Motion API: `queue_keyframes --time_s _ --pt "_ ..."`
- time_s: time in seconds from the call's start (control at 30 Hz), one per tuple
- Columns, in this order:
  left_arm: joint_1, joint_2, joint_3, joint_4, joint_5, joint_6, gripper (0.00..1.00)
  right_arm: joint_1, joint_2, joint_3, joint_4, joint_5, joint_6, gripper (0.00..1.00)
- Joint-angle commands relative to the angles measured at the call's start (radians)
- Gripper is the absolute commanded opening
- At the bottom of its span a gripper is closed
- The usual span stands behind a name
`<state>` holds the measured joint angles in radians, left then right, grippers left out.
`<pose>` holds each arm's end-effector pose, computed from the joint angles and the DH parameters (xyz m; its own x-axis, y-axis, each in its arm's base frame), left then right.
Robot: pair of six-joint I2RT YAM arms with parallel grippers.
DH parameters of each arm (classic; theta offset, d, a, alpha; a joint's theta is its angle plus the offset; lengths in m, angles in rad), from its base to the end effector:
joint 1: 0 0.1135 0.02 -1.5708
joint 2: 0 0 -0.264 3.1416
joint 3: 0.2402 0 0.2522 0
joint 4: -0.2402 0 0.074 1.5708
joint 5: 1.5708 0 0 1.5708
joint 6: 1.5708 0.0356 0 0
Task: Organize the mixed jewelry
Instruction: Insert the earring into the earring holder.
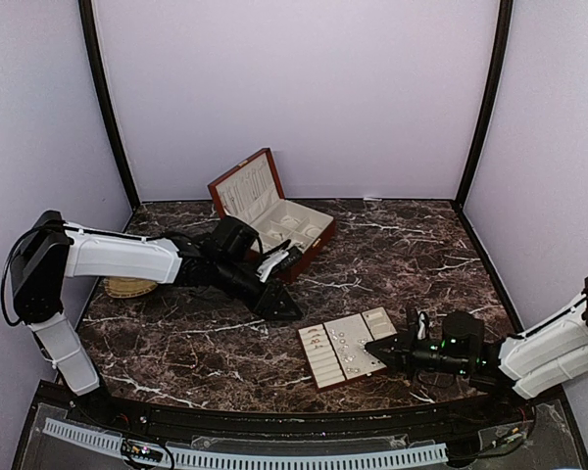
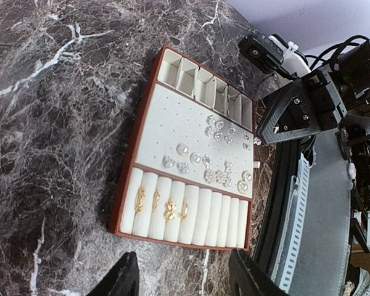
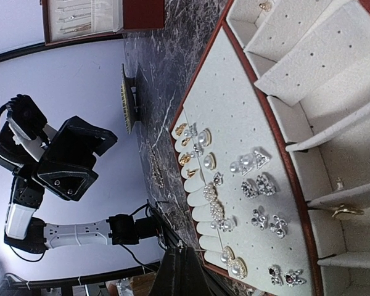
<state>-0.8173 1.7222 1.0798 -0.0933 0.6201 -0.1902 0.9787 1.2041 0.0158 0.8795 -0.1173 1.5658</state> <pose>0.2369 -0.2827 0.2067 -0.6188 0.4347 -0.6543 0.7855 0.3308 -0.5231 0.0951 0.1489 0.1218 -0.8871 0.4605 0.0308 0.1652 0.2545 0.9529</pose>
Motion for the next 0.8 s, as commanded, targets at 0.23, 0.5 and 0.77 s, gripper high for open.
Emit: queue_keyframes --time_s 0.23,0.5,0.77 --pt "-0.044 -0.004 0.002 -0.072 -0.068 0.040 0.52 0.032 0.040 -0.043 0.073 -0.020 0.049 0.00" --pt "-0.043 -0.004 0.001 -0.071 -0.077 0.038 0.52 0.058 0.149 -0.061 0.199 -0.019 0.074 0.00" --pt "-0.043 -0.002 -0.001 -0.072 -0.080 0.038 0.52 0.076 0.175 -0.084 0.245 0.004 0.101 0.00"
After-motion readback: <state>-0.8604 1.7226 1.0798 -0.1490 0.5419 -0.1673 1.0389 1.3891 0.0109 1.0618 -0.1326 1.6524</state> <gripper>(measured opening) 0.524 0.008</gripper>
